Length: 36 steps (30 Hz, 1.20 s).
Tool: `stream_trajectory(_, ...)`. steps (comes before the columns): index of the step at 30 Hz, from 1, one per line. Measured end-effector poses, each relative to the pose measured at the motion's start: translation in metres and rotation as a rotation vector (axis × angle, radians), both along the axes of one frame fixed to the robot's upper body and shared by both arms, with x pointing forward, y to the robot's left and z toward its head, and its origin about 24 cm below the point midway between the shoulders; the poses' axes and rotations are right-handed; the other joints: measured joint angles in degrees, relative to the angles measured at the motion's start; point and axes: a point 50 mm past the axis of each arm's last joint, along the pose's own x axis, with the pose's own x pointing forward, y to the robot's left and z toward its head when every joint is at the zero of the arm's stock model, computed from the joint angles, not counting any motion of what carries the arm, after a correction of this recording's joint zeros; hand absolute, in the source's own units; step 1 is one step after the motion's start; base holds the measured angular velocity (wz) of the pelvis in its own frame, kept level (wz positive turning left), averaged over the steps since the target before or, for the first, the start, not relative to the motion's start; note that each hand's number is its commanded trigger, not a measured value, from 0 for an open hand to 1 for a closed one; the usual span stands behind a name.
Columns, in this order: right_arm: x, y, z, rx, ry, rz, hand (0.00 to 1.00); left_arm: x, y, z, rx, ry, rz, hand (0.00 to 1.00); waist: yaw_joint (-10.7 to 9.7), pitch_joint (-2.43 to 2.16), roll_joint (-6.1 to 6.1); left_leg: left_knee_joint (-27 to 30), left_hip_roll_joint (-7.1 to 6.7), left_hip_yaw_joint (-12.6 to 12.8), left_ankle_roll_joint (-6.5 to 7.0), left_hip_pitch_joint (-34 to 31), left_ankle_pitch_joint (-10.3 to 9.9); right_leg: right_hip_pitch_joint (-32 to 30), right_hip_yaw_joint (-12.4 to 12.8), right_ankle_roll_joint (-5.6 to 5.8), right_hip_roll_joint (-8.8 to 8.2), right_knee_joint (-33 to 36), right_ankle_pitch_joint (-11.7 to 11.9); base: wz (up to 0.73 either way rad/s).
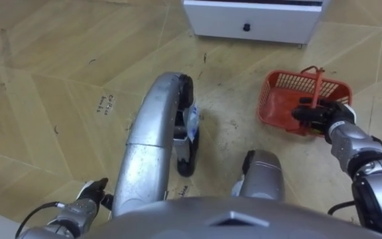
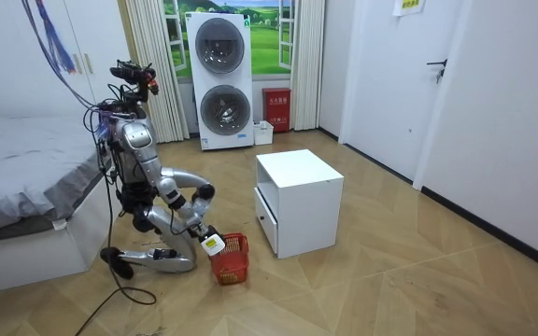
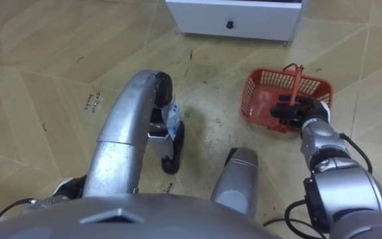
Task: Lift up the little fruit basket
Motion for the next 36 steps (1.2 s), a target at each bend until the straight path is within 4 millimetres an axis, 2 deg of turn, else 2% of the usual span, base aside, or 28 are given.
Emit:
stream_trajectory(1,0.0,0.0,0.0,0.0,0.0,0.0,1.0,0.0,0.0,0.0,0.0,0.001,-0.001,0.0,0.0,0.14,-0.19,0.0,0.0,0.1,0.03,0.0,0.0,-0.1,0.0,0.0,-0.06,0.0,0.0,0.03)
stream_trajectory(3,0.0,0.0,0.0,-0.003,0.003,0.007,1.0,-0.001,-0.001,0.0,0.0,0.007,-0.014,0.0,0.2,0.09,0.12,0.0,0.0,0.3,0.2,-0.2,0.1,-0.2,0.0,0.0,-0.27,0.0,0.0,0.02)
stream_trajectory(13,-0.001,0.0,-0.001,-0.003,0.01,0.005,1.0,-0.002,-0.001,0.0,-0.003,0.007,-0.016,0.0,0.8,0.2,0.14,-0.1,-0.17,0.6,0.79,-0.4,0.4,-0.2,0.0,0.0,-1.01,0.0,0.0,0.03)
stream_trajectory(17,-0.002,-0.001,-0.001,0.004,0.006,-0.01,1.0,-0.003,-0.001,-0.001,-0.002,0.011,-0.014,0.0,0.7,0.22,0.1,-0.1,-0.93,0.4,0.79,-0.4,0.7,0.4,0.0,0.0,-1.08,0.0,0.0,0.04)
stream_trajectory(22,0.001,0.002,0.0,-0.007,0.003,0.024,1.0,-0.001,-0.002,0.0,-0.004,-0.001,-0.015,0.0,-0.1,0.48,-0.72,0.5,-0.9,-0.3,0.79,-0.4,0.7,0.9,-0.1,0.0,-0.36,0.0,0.0,-0.01)
stream_trajectory(25,0.003,0.005,0.0,-0.019,0.001,0.04,1.0,0.006,-0.002,0.001,-0.006,-0.022,-0.017,0.0,-0.5,0.8,-1.39,1.2,-1.0,-1.1,0.8,-0.6,0.6,1.5,-0.8,0.0,0.45,-0.1,0.0,0.0)
stream_trajectory(28,0.015,0.01,0.006,-0.048,-0.045,0.083,1.0,0.019,-0.003,0.003,-0.006,-0.055,-0.025,0.0,-1.9,0.64,-1.86,2.2,-1.5,-2.0,1.33,-0.7,0.4,2.6,-1.4,-0.04,1.04,-0.2,0.0,0.0)
stream_trajectory(32,0.031,0.029,0.013,-0.06,-0.111,0.16,1.0,0.038,0.004,0.008,0.026,-0.114,-0.001,0.0,-3.4,0.66,-3.8,2.9,-1.91,-3.0,1.69,-0.3,-0.2,3.8,-1.6,-0.03,1.34,-0.6,0.0,-0.02)
stream_trajectory(34,0.036,0.036,0.015,-0.074,-0.132,0.2,1.0,0.047,0.003,0.01,0.032,-0.14,-0.012,0.0,-4.3,0.58,-3.76,3.6,-1.99,-3.6,1.96,0.8,-1.4,5.4,-1.7,-0.02,1.77,-1.4,0.0,-0.11)
stream_trajectory(36,0.042,0.043,0.022,-0.116,-0.174,0.263,1.0,0.061,0.003,0.014,0.048,-0.19,-0.002,0.0,-5.6,0.17,-3.32,4.3,-2.1,-3.9,2.98,1.4,-2.4,6.9,-2.1,-0.09,2.3,-2.7,0.0,0.0)
